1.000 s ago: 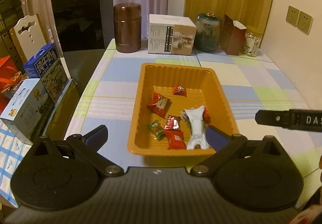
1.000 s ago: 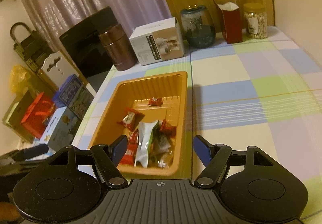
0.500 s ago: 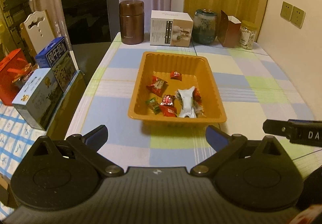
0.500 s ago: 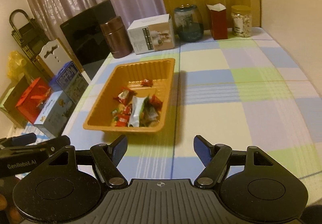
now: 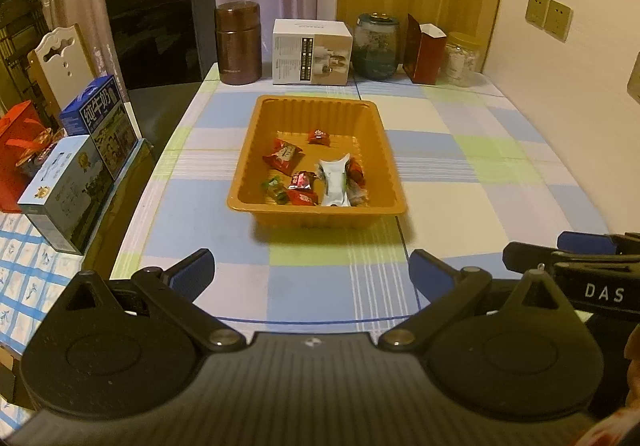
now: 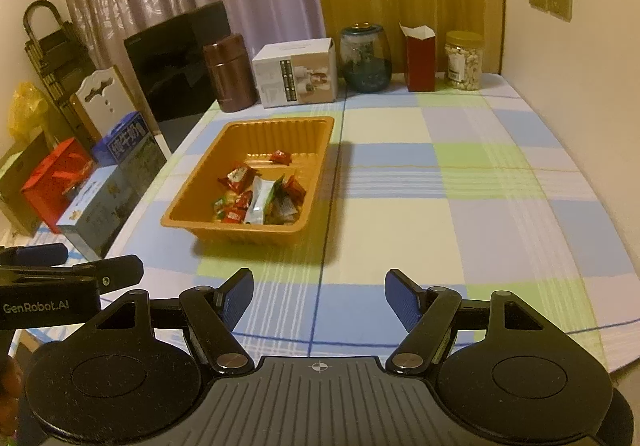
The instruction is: Organize snacks
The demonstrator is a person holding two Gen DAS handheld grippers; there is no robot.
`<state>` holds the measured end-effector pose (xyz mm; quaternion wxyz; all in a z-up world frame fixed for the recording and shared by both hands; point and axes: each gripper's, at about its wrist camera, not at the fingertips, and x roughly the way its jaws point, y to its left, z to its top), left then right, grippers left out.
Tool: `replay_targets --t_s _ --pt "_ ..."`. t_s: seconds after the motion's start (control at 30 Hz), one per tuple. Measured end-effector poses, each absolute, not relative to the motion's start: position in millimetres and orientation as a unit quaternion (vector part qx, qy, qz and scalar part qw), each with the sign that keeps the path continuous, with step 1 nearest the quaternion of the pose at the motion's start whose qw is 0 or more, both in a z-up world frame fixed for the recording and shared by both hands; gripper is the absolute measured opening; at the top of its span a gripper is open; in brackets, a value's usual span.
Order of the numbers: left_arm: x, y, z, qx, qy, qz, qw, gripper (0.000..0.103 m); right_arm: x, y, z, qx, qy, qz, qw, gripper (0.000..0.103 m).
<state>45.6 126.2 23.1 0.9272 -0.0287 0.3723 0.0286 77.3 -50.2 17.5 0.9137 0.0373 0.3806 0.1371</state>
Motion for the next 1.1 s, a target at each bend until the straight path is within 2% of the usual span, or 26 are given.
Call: replay_targets --t_s 1.1 --pt "36.8 123.6 22.0 -0.021 0.367 0.043 0.929 0.103 67.8 -60.0 25.4 0.040 0.379 0.132 0.915 0.073"
